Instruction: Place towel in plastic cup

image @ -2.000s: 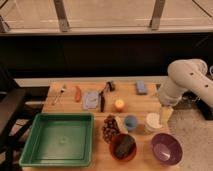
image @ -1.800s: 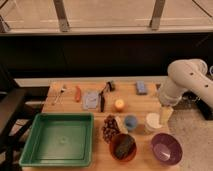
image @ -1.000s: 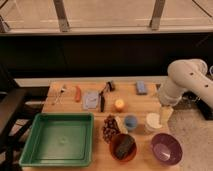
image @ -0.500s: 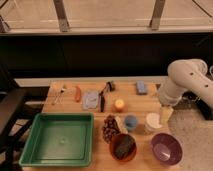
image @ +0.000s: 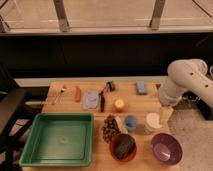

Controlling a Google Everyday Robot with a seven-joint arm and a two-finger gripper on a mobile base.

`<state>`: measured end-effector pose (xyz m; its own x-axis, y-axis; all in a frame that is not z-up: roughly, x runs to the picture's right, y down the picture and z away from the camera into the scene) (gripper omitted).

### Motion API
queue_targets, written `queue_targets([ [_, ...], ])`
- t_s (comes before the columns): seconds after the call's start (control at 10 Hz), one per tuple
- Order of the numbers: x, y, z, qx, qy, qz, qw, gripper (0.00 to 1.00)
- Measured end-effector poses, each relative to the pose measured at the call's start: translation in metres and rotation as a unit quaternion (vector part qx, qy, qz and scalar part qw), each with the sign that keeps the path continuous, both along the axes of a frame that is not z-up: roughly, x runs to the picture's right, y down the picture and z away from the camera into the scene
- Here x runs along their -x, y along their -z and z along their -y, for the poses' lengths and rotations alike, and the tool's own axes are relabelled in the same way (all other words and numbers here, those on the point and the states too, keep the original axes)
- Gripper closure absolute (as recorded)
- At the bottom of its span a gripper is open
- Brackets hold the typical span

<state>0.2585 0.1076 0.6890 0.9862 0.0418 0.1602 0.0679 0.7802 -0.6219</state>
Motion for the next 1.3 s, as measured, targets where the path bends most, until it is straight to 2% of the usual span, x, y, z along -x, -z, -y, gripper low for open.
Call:
queue_targets([
  [0.2, 0.000, 0.001, 0.001, -0.001, 0.001, -0.001, 1.0000, 0.20],
  [0.4, 0.008, 0.007, 0.017, -0.016, 0.027, 0.011, 0.9994, 0.20],
  [0.7, 0.056, 0.021, 0.047, -0.024, 0.070, 0.055, 0.9957, 0.20],
  [0.9, 0.108, 0.021, 0.055, -0.029, 0.104, 0.089, 0.9902, 0.20],
  [1.2, 0.182, 0.016, 0.060, -0.036, 0.142, 0.136, 0.9798, 0.20],
  [1.3, 0.212, 0.014, 0.059, -0.038, 0.159, 0.153, 0.9745, 0.20],
])
